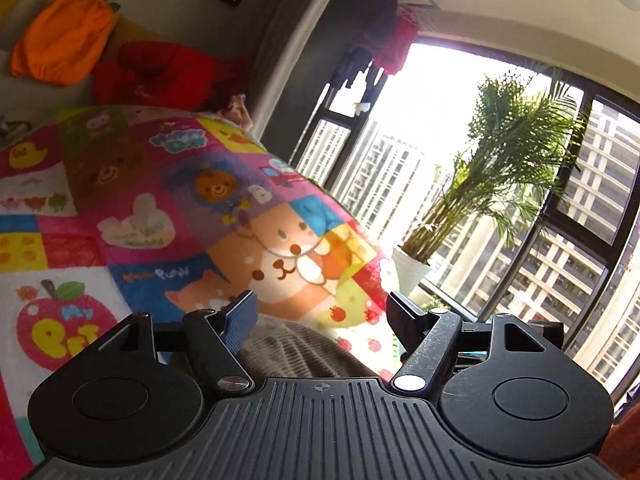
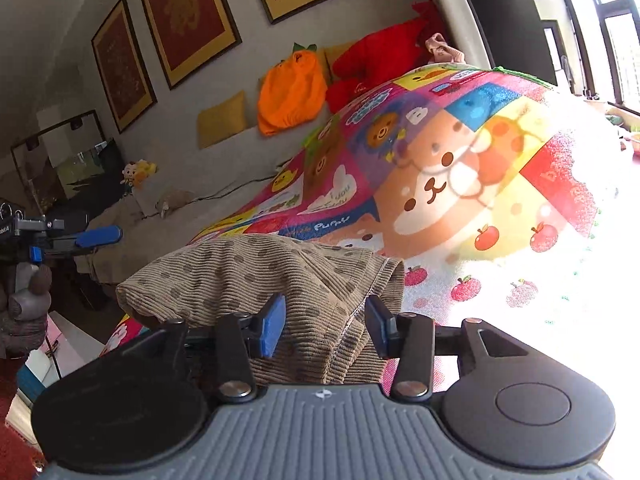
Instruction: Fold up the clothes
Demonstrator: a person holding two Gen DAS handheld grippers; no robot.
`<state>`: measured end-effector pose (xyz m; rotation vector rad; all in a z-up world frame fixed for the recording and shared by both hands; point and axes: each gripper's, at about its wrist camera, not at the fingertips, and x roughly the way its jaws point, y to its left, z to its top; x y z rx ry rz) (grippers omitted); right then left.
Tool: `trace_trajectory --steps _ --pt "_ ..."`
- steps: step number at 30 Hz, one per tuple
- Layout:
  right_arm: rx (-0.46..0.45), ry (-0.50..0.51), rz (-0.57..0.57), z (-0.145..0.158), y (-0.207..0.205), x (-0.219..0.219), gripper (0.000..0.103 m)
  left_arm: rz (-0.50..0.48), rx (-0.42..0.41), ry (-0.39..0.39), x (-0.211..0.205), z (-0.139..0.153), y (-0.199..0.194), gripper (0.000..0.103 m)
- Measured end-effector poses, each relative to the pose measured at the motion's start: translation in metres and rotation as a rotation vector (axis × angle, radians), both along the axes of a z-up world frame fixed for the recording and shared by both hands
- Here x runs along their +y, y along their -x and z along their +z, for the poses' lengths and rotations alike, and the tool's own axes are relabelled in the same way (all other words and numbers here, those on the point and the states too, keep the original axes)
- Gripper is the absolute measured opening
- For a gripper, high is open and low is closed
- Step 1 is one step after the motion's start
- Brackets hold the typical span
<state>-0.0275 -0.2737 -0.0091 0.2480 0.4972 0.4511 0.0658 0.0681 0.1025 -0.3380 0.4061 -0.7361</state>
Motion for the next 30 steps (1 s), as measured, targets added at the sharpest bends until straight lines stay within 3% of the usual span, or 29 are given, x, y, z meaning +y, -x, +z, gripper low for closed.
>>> trace_trajectory --steps 1,3,6,7,12,16,18,20,25,30 --pt "-0.004 0.001 -0.001 0.001 0.000 0.000 0.046 0.007 -0.003 0.011 -0.006 0.001 -0.012 0.086" --pt "-0.013 0.006 -0.007 0.004 0.000 -0.001 0.052 0.005 0.052 0.011 -0.019 -0.011 -0.038 0.085" --pt "-0.017 0.010 -0.022 0.005 0.000 0.000 0.059 -0.042 0.264 -0.039 -0.043 -0.058 -0.070 0.074" --pt "-0.016 0.007 -0.031 0.005 -0.002 -0.001 0.062 -0.062 0.292 -0.051 -0.049 -0.071 -0.069 0.074" --pt "-0.029 0.022 -0.013 0.013 -0.016 0.010 0.082 -0.141 0.317 -0.093 -0.053 -0.103 -0.038 0.076" --pt "-0.022 -0.004 0.100 0.021 -0.043 0.041 0.092 -0.135 0.339 -0.082 -0.043 -0.110 -0.030 0.076" --pt "0.009 -0.050 0.149 0.017 -0.061 0.057 0.103 -0.131 0.342 -0.077 -0.042 -0.111 -0.030 0.076" --pt "0.058 -0.086 0.172 0.007 -0.080 0.068 0.103 -0.130 0.340 -0.082 -0.043 -0.111 -0.031 0.076" --pt "0.276 -0.183 0.085 -0.046 -0.111 0.071 0.103 -0.132 0.326 -0.102 -0.045 -0.110 -0.030 0.076" --pt "0.243 -0.157 0.074 -0.038 -0.094 0.068 0.103 -0.135 0.323 -0.103 -0.044 -0.111 -0.028 0.076"
